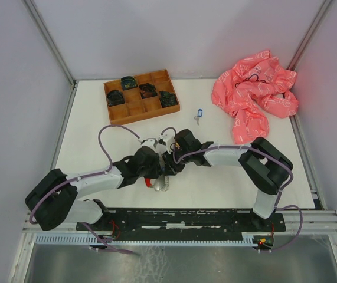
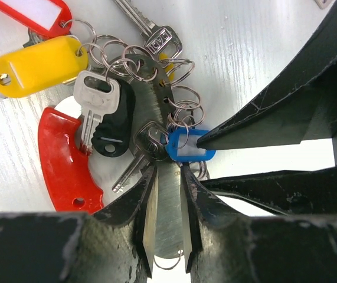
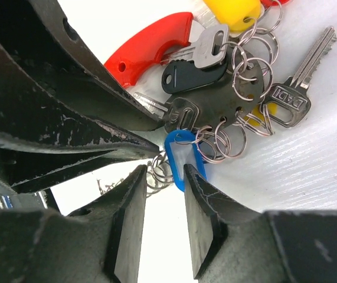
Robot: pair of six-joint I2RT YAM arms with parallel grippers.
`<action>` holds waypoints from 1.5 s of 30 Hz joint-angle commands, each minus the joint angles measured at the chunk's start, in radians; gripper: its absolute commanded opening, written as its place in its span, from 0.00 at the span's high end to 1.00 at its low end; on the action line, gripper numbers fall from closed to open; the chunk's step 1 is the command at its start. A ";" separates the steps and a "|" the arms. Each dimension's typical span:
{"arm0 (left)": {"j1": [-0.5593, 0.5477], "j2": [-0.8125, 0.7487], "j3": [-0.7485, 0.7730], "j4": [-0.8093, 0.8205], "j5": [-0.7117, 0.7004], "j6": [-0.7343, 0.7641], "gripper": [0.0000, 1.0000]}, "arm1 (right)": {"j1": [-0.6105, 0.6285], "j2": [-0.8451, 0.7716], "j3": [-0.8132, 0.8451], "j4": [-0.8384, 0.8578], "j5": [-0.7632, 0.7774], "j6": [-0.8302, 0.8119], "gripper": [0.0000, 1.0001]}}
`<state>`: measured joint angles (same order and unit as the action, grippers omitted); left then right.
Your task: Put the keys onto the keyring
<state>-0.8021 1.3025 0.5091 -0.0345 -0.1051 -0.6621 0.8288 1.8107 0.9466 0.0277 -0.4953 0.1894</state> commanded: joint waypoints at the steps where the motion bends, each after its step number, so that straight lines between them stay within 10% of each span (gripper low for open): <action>1: 0.007 -0.059 -0.018 0.016 -0.013 -0.036 0.71 | 0.034 -0.045 0.028 -0.028 0.072 -0.045 0.59; 18: 0.041 -0.148 -0.054 -0.065 0.035 -0.057 0.64 | 0.069 -0.086 0.060 -0.101 0.266 -0.040 0.36; 45: 0.039 -0.077 -0.070 -0.075 0.092 -0.035 0.67 | 0.104 0.013 0.147 -0.186 0.489 -0.064 0.37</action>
<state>-0.7631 1.2186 0.4488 -0.1234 -0.0402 -0.6827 0.9295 1.8275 1.0637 -0.1547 -0.0902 0.1211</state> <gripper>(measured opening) 0.327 0.637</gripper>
